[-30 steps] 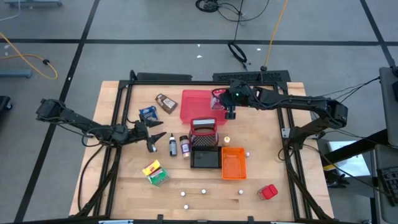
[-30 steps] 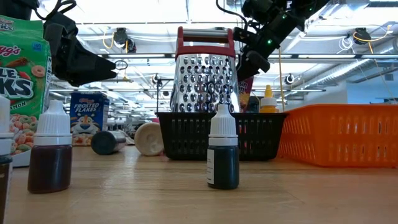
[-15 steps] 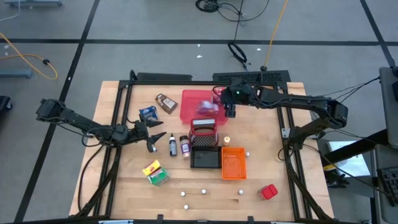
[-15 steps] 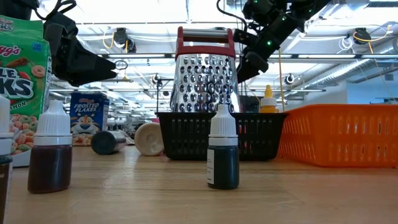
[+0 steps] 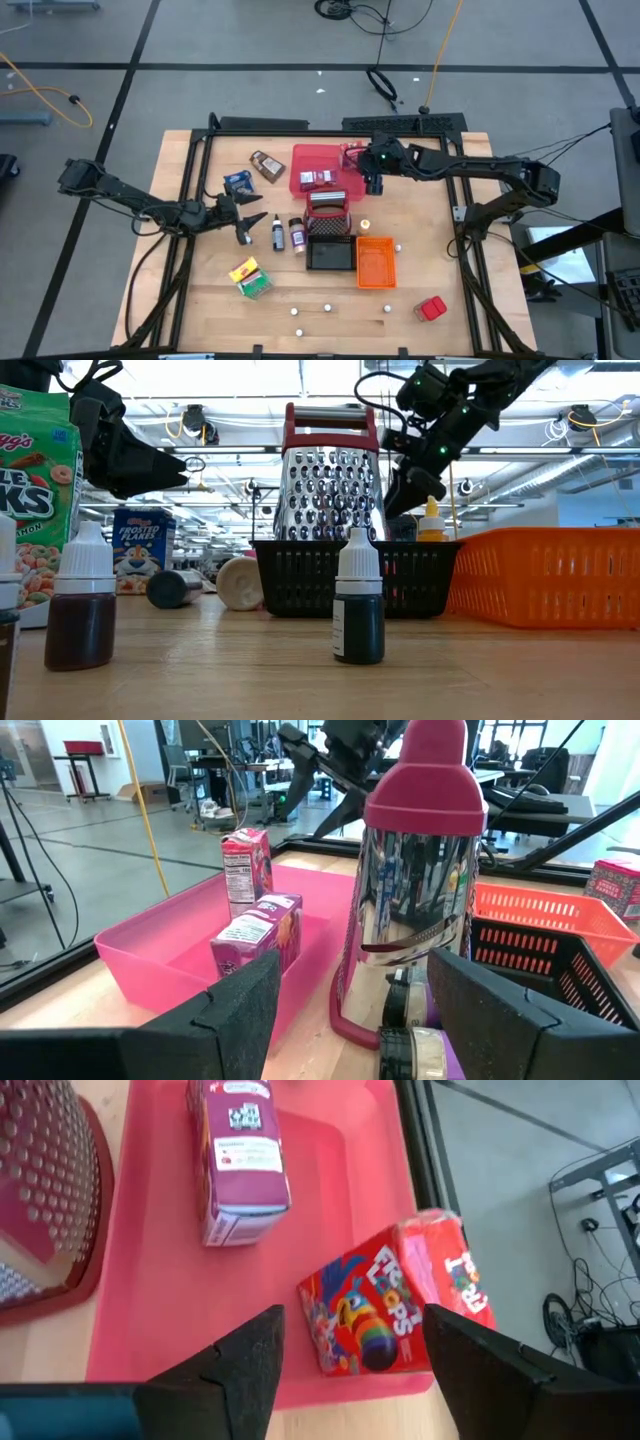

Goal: Pick & Place Kitchen Items
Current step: Put the yellow food coloring bottle into the orange bin

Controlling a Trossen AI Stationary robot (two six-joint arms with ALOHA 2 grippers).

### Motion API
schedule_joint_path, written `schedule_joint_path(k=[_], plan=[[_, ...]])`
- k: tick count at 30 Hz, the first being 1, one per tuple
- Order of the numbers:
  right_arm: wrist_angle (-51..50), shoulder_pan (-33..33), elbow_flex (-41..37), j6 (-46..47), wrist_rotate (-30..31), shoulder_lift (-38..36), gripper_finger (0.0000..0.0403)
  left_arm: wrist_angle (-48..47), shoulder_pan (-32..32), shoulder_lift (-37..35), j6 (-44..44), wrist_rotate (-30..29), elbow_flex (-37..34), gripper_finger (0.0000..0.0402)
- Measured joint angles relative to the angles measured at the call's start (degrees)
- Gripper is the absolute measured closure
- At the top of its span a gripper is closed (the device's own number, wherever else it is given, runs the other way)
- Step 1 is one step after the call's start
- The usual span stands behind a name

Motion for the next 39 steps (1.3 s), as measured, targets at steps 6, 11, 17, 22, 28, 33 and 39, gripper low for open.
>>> schedule_joint_path(k=[6,11,17,22,28,33,39], plan=[[-3.11,1.70,0.00,2.01,5.02,-2.21,0.0181,-0.02,0.00,0.00,-0.13,0.00,0.00,0.0146],[-10.23,4.63,0.00,5.47,7.07,-8.06,0.0186,-0.02,0.00,0.00,-0.07,0.01,0.00,0.0146],[-21.72,9.44,0.00,14.75,7.02,-15.55,0.0191,-0.02,0.00,0.00,0.05,0.00,0.00,0.0146],[-28.96,14.30,0.00,22.55,7.00,-19.49,0.0191,-0.01,0.00,0.00,0.10,0.00,0.00,0.0146],[-31.32,20.22,0.00,30.45,3.48,-21.11,0.0191,0.00,-0.01,-0.01,0.05,0.00,0.00,0.0146],[-27.23,24.82,-3.20,34.01,-0.52,-21.14,0.0191,0.00,0.00,0.00,-0.35,0.02,0.00,0.0146],[-14.08,29.63,-11.65,35.56,-0.53,-21.11,0.0191,0.00,-0.01,0.00,-0.46,0.00,0.00,0.0147]])
